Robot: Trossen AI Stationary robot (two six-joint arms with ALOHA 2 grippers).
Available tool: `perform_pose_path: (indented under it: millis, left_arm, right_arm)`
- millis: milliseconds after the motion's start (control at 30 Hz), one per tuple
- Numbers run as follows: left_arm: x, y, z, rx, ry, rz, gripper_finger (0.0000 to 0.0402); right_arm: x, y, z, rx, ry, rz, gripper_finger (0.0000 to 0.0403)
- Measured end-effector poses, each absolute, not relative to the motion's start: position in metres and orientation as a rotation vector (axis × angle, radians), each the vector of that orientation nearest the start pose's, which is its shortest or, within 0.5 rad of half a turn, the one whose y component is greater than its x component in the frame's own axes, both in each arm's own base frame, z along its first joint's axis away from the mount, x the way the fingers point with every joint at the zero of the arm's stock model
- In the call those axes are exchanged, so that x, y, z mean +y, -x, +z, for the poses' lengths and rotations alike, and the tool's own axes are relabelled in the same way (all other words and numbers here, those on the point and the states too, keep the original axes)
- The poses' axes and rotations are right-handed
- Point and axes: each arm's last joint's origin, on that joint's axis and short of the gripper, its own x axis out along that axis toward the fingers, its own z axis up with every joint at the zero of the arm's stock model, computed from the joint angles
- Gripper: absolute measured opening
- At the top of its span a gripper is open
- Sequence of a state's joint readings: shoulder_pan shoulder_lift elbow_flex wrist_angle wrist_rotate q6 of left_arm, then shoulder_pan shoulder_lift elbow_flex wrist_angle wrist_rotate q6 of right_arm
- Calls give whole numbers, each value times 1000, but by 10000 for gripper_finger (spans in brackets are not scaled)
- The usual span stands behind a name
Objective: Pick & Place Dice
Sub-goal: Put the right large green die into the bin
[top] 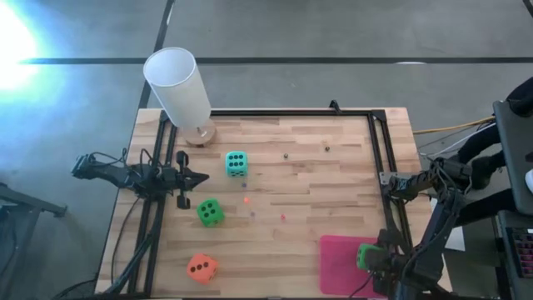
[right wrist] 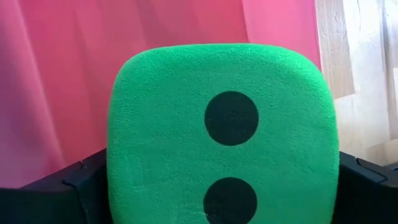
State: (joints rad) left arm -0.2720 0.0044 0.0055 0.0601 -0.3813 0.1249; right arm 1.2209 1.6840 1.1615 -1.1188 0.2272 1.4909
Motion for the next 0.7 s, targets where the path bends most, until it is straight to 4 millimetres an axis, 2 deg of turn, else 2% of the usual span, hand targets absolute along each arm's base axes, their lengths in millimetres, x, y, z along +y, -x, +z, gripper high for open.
perform_pose_path:
  millis: [533,700]
  left_arm:
    - [-15,-95,171,-51,-105,113,19]
    - [-15,-95,171,-51,-105,113,19]
  right_arm:
    - [265,-104,200,1344,-106,-293,400]
    - [263,-103,206,1342,-99,-298,400]
